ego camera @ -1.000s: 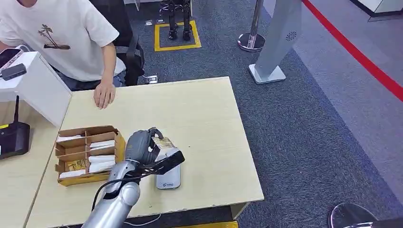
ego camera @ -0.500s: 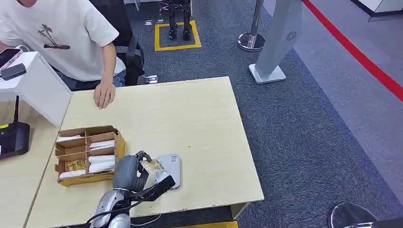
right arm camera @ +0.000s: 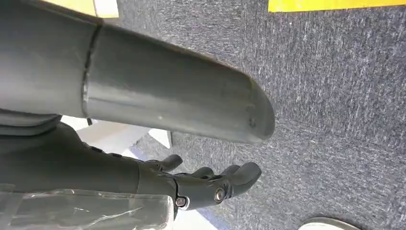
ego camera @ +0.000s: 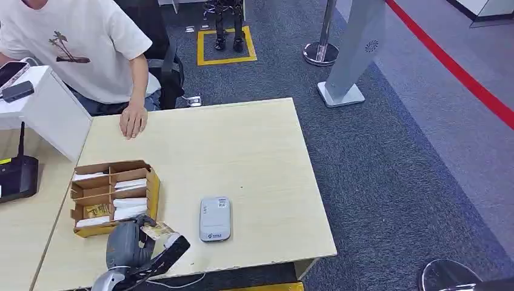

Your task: Pass the card to the sensor for recognition and then transmit it.

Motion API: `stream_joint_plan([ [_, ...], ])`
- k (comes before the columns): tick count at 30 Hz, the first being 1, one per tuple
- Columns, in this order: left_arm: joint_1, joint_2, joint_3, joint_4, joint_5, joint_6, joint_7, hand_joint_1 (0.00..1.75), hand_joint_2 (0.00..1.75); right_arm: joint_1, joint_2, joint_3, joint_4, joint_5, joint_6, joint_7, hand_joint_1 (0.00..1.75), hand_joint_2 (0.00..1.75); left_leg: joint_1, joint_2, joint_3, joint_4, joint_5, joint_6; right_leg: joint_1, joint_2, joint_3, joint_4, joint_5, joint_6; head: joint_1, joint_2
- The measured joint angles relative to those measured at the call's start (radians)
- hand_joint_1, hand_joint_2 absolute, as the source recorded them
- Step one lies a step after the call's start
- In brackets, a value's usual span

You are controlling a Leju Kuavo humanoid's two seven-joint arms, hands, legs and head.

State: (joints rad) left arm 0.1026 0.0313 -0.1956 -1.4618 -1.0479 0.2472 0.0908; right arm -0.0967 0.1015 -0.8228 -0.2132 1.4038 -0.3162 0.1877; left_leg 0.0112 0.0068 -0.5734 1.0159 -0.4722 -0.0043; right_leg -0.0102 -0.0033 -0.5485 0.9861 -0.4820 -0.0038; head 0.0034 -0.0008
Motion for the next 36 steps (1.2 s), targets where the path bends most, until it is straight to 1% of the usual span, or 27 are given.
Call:
stream_joint_plan([
  [5,0.0,0.005,0.046,0.0,0.006,0.002,-0.003,1.75,1.75,0.0,0.0,0.0,0.0,0.003,0.0,0.0,0.0,0.0,0.0,0.0,0.0,0.0,0.0,0.0,0.0,0.0,0.0,0.0,0.0,0.0,0.0,0.0],
  [13,0.0,0.008,0.07,0.0,0.007,0.002,-0.005,1.75,1.75,-0.001,0.0,0.0,0.0,0.004,0.0,0.0,0.0,0.0,0.0,0.0,0.0,0.0,0.0,0.0,0.0,0.0,0.0,0.0,0.0,0.0,0.0,0.0],
  [16,-0.011,0.008,0.073,0.0,0.01,0.002,-0.034,1.75,1.75,-0.001,0.0,0.0,0.0,0.016,0.0,0.001,0.0,0.0,0.0,0.0,0.0,0.0,0.0,0.0,0.0,0.0,0.0,0.0,0.0,0.0,0.0,0.0],
  [18,-0.044,0.004,0.072,0.007,0.011,0.0,-0.064,1.75,1.75,-0.004,0.0,0.0,0.0,0.024,0.002,0.002,0.0,0.0,0.0,-0.001,0.0,0.0,0.001,0.0,0.0,-0.002,0.0,0.0,0.0,0.0,0.0,0.0],
  [20,-0.099,-0.006,0.071,0.023,0.009,-0.007,-0.089,1.75,1.75,-0.011,0.0,0.002,0.0,0.034,0.005,0.002,0.0,0.0,0.0,-0.001,0.0,0.0,0.002,0.001,0.0,-0.002,0.0,0.0,0.001,0.0,0.0,0.0],
  [23,-0.176,-0.03,0.052,0.058,0.004,-0.019,-0.108,1.75,1.75,-0.021,0.0,0.007,0.0,0.042,0.015,0.005,0.0,0.0,0.0,-0.001,0.0,0.0,0.003,0.001,0.0,-0.003,0.0,0.0,0.002,0.001,0.0,0.0],
  [26,-0.249,-0.06,0.016,0.102,0.015,-0.027,-0.119,1.75,1.75,-0.025,0.001,0.01,0.0,0.049,0.021,0.009,0.0,0.0,-0.001,-0.001,0.0,0.001,0.003,0.001,0.0,-0.003,0.001,0.0,0.003,0.001,0.0,0.0],
  [29,-0.288,-0.08,-0.005,0.132,0.03,-0.028,-0.129,1.75,1.75,-0.026,0.002,0.011,0.0,0.052,0.021,0.01,0.0,0.0,-0.001,-0.001,0.0,0.001,0.003,0.001,0.0,-0.002,0.0,0.0,0.003,0.001,0.0,0.0],
  [36,-0.341,-0.114,-0.054,0.188,0.067,-0.034,-0.144,1.75,1.75,-0.03,0.002,0.02,0.0,0.059,0.023,0.018,0.0,0.0,0.0,-0.001,-0.001,0.001,0.003,0.001,0.0,-0.002,0.0,0.0,0.003,0.001,0.0,0.0],
])
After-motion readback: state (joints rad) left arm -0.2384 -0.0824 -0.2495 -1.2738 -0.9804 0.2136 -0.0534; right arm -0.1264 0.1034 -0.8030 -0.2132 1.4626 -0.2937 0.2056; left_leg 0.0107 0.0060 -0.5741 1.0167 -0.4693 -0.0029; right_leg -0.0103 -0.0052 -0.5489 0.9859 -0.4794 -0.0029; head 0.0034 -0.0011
